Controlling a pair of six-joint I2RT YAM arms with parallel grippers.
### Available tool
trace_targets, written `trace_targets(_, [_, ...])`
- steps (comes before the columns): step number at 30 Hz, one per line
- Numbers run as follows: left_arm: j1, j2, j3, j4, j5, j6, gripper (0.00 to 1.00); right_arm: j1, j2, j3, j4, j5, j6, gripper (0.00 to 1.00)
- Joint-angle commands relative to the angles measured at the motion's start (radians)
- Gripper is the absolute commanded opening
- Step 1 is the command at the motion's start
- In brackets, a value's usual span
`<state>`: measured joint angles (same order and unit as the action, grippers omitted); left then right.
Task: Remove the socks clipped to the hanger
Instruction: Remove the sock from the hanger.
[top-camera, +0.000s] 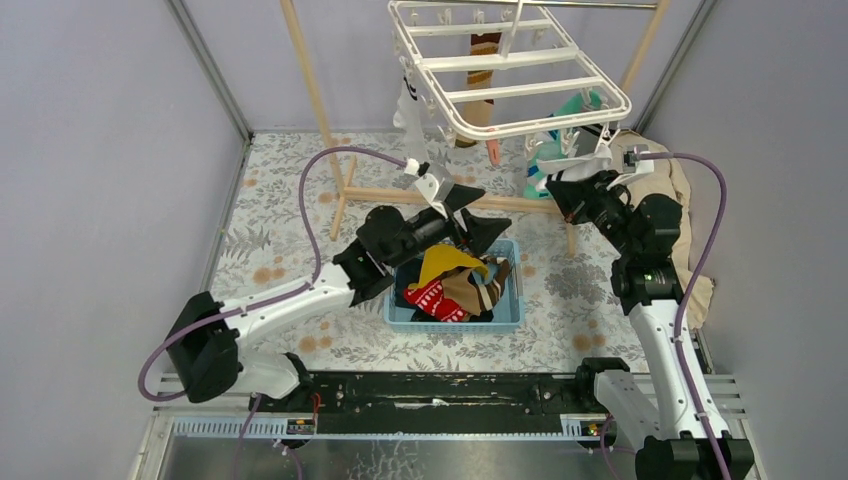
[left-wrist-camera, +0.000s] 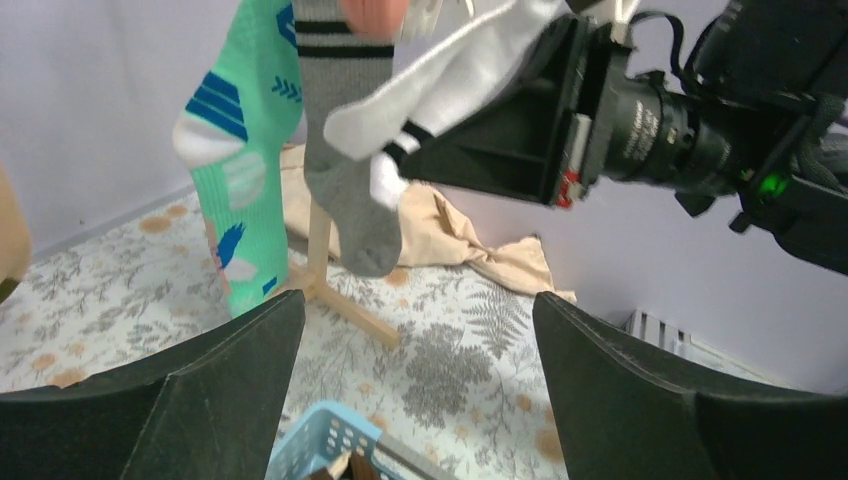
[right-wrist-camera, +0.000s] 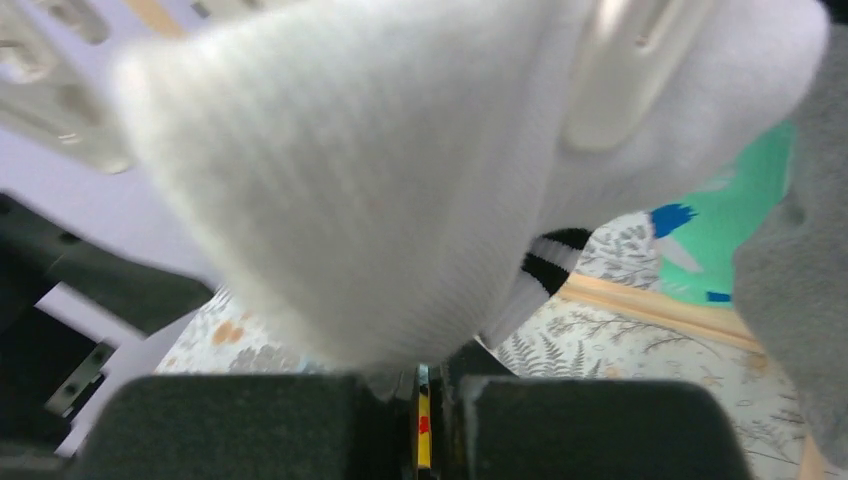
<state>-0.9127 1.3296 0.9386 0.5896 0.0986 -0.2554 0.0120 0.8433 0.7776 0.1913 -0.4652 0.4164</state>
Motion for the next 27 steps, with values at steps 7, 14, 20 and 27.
trace_targets(7, [0.145, 0.160, 0.142, 0.266, 0.172, -0.134, 0.96, -0.001, 0.002, 0.061, -0.019, -0.303, 0.129, 0.00])
trace_targets(14, [0.186, 0.232, 0.192, 0.312, 0.279, -0.178, 0.98, -0.001, 0.037, 0.064, 0.002, -0.413, 0.207, 0.00])
trace_targets(20, [0.199, 0.269, 0.198, 0.384, 0.363, -0.246, 0.98, -0.001, 0.061, 0.067, 0.020, -0.459, 0.248, 0.00])
trace_targets(27, [0.200, 0.291, 0.179, 0.401, 0.407, -0.277, 0.98, -0.001, 0.085, 0.074, 0.084, -0.538, 0.310, 0.00])
